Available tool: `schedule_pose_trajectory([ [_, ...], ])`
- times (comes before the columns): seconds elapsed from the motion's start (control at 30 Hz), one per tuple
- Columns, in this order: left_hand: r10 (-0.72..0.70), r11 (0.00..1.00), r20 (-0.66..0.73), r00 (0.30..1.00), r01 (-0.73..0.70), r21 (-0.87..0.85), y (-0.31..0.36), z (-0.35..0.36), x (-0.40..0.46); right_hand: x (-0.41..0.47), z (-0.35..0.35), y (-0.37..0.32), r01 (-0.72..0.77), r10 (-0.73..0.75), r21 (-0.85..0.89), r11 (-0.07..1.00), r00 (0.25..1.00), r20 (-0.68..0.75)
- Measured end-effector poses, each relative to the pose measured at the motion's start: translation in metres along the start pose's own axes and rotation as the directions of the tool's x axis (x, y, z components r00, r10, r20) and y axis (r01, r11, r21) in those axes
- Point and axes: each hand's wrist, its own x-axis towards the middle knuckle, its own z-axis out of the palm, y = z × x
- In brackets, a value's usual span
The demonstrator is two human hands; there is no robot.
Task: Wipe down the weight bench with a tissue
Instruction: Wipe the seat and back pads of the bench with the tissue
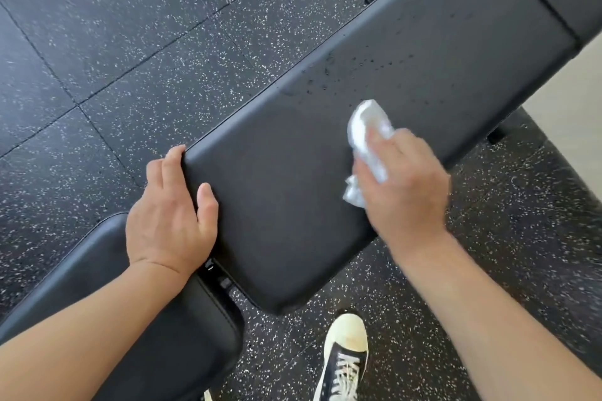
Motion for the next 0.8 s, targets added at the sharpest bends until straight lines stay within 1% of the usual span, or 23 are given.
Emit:
schedule_pose_trajectory([
  [0.03,-0.002,1.000,0.001,1.000,0.002,0.008,0.000,0.000,0.000,0.000,0.004,-0.027,0.057,-0.057,0.004,0.998,0.998,0.017],
  [0.1,-0.006,1.000,0.004,1.000,0.006,0.021,0.000,0.000,0.001,-0.007,0.011,-0.084,0.126,-0.137,0.154,0.980,0.988,0.064],
  [0.13,-0.007,1.000,0.008,1.000,0.007,0.025,-0.001,0.001,0.001,-0.013,0.014,-0.110,0.143,-0.167,0.229,0.963,0.982,0.088],
  [0.2,-0.024,1.000,0.014,1.000,0.024,0.020,-0.003,0.003,0.001,-0.020,0.016,-0.144,0.112,-0.161,0.321,0.940,0.978,0.131],
  [0.23,-0.030,0.999,0.016,0.999,0.030,0.016,-0.003,0.003,0.001,-0.022,0.017,-0.150,0.086,-0.148,0.341,0.936,0.976,0.161],
  [0.27,-0.029,0.999,0.012,1.000,0.029,0.017,-0.003,0.004,0.001,-0.021,0.017,-0.148,0.091,-0.162,0.348,0.933,0.970,0.180],
  [0.37,-0.026,0.999,-0.001,1.000,0.026,0.024,0.001,0.002,0.001,-0.019,0.011,-0.116,0.241,-0.310,0.309,0.920,0.930,0.197],
  [0.43,-0.027,0.999,-0.008,1.000,0.027,0.018,0.003,0.000,0.000,-0.013,0.004,-0.079,0.290,-0.345,0.285,0.914,0.923,0.168],
  [0.47,-0.028,1.000,-0.012,1.000,0.028,0.014,0.003,0.000,0.000,-0.008,0.002,-0.055,0.280,-0.324,0.258,0.925,0.934,0.150],
  [0.53,-0.026,1.000,-0.012,1.000,0.027,0.012,0.003,-0.001,0.000,0.006,-0.004,-0.003,0.201,-0.223,0.177,0.963,0.969,0.110],
  [0.6,-0.017,1.000,-0.002,1.000,0.017,-0.001,0.005,-0.002,0.001,0.016,-0.010,0.039,0.058,-0.070,0.122,0.991,0.993,0.092],
  [0.63,-0.014,1.000,0.003,1.000,0.014,-0.003,0.005,-0.002,0.001,0.018,-0.012,0.048,-0.018,0.007,0.118,0.993,0.995,0.098],
  [0.7,-0.018,1.000,0.009,1.000,0.018,-0.011,0.003,-0.003,0.001,0.013,-0.010,0.042,-0.140,0.128,0.106,0.984,0.985,0.114],
  [0.73,-0.018,1.000,0.015,1.000,0.019,-0.023,0.004,-0.004,0.002,0.009,-0.009,0.028,-0.169,0.159,0.095,0.981,0.981,0.110],
  [0.77,-0.016,0.999,0.025,1.000,0.017,-0.031,0.005,-0.005,0.001,0.003,-0.006,0.008,-0.165,0.155,0.101,0.981,0.983,0.103],
  [0.8,-0.012,0.999,0.034,0.999,0.013,-0.033,0.005,-0.006,0.001,-0.003,-0.002,-0.018,-0.131,0.119,0.131,0.983,0.988,0.099],
])
